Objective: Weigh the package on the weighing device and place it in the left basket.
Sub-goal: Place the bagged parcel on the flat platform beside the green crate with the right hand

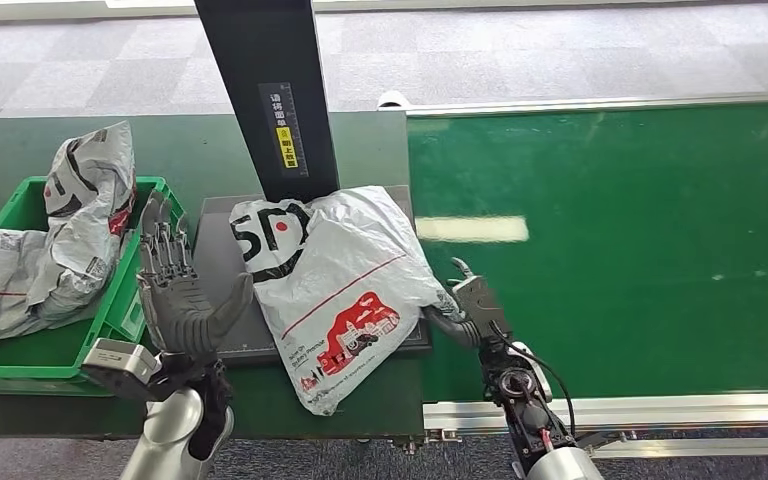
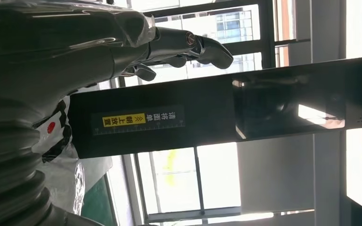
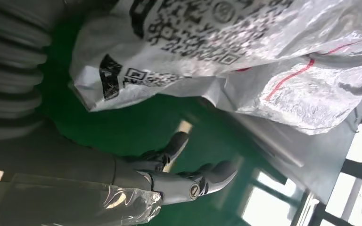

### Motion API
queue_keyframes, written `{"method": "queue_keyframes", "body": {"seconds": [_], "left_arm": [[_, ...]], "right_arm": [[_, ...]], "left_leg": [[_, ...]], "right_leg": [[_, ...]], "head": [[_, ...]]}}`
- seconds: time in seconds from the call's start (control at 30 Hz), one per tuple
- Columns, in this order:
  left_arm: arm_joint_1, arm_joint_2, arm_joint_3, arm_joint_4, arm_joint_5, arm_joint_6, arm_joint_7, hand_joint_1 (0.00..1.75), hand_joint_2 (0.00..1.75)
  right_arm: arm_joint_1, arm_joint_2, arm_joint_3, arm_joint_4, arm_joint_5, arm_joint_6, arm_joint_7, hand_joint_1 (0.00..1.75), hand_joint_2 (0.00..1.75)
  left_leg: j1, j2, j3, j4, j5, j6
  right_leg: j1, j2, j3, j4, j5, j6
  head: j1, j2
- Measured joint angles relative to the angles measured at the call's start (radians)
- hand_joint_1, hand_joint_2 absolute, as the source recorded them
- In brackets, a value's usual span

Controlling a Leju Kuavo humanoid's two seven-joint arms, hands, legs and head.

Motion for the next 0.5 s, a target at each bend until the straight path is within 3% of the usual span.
{"method": "queue_keyframes", "body": {"seconds": [0.17,0.37,0.5], "left_arm": [[-0.011,0.0,-0.004,0.025,0.0,-0.026,0.009,0.0,1.75],[-0.014,0.0,-0.006,0.032,0.0,-0.029,0.009,0.0,1.75],[-0.026,0.0,-0.021,0.071,0.0,-0.043,0.01,0.0,1.75]], "right_arm": [[0.004,0.002,-0.021,-0.012,-0.032,0.129,-0.097,0.0,0.0],[0.005,0.004,-0.021,-0.026,-0.034,0.143,-0.1,0.0,0.0],[0.026,0.01,-0.018,-0.118,-0.039,0.189,-0.127,0.0,0.0]], "left_leg": [[0.0,0.0,0.0,0.0,0.0,0.0],[0.0,0.0,0.0,0.0,0.0,0.0],[0.0,0.0,0.0,0.0,0.0,0.0]], "right_leg": [[0.0,0.0,0.0,0.0,0.0,0.0],[0.0,0.0,0.0,0.0,0.0,0.0],[0.0,0.0,0.0,0.0,0.0,0.0]], "head": [[0.0,0.0],[0.0,0.0],[0.0,0.0]]}}
